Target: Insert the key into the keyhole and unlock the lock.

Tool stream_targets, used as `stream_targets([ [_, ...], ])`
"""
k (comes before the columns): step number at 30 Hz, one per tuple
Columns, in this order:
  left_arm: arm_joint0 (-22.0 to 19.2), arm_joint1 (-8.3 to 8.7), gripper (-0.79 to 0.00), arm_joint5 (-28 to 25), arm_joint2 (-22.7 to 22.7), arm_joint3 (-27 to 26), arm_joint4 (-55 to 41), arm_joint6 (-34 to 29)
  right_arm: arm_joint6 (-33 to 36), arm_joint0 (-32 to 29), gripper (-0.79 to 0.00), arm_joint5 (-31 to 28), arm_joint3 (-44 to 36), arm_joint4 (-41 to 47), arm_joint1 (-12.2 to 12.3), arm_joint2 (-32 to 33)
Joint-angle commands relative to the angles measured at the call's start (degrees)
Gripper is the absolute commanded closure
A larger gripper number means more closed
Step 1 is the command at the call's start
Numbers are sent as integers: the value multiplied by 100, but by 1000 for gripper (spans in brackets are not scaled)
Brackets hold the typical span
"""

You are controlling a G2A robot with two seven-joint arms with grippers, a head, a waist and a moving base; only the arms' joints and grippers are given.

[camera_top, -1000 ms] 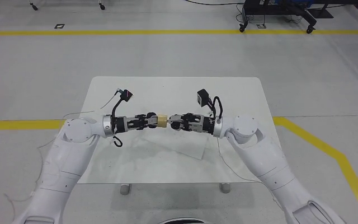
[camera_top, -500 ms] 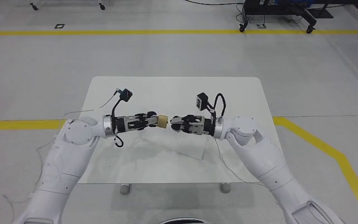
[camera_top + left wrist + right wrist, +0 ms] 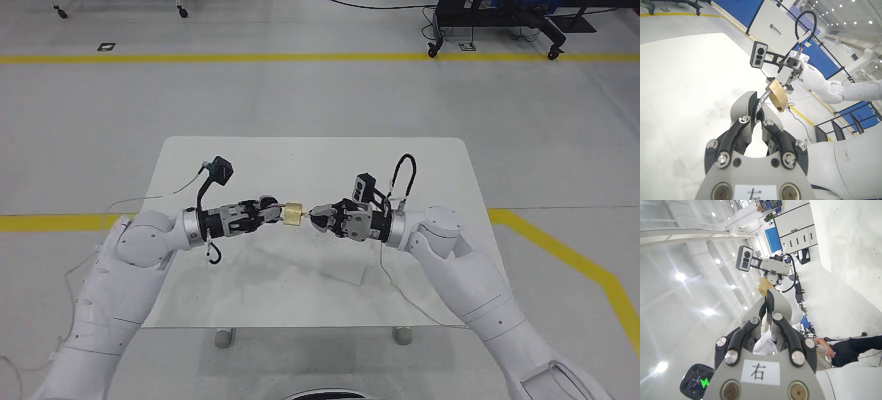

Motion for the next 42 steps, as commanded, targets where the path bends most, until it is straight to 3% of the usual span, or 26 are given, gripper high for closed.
stream_targets([
  [1,9,6,0,79,10,2,133,58,-4,-40,-785,-126,-17,66,18,134],
  [7,-164,1,0,817,306,148,579,-315,-329,-350,-785,-731,-212,-45,140,847],
  [10,-308,-19,0,1127,525,236,909,-474,-329,-350,-785,-731,-212,-45,140,847],
  [19,-501,-91,0,1800,1021,437,2443,72,-329,-350,-785,-731,-212,-45,140,847],
  [21,-513,-104,-172,1843,1062,463,2423,104,-329,-350,-785,-731,-212,-45,140,847],
  [22,-526,-108,-348,1880,1081,479,2437,102,-329,-350,-785,-731,-212,-45,140,847],
  [23,-545,-112,-628,1909,1099,482,2480,114,-329,-350,-785,-731,-212,-45,140,847],
  [24,-550,-116,-785,1935,1115,486,2526,149,-329,-350,-785,-731,-212,-45,140,847],
  [33,-473,-83,-785,1795,923,336,2448,514,-329,-350,-785,-731,-212,-45,140,847],
  [40,-208,49,-785,1100,105,71,1099,707,-329,-350,-785,-731,-212,-45,140,847],
  [42,-116,100,-785,925,-198,3,992,877,-891,-384,-785,-1060,-237,-253,129,899],
])
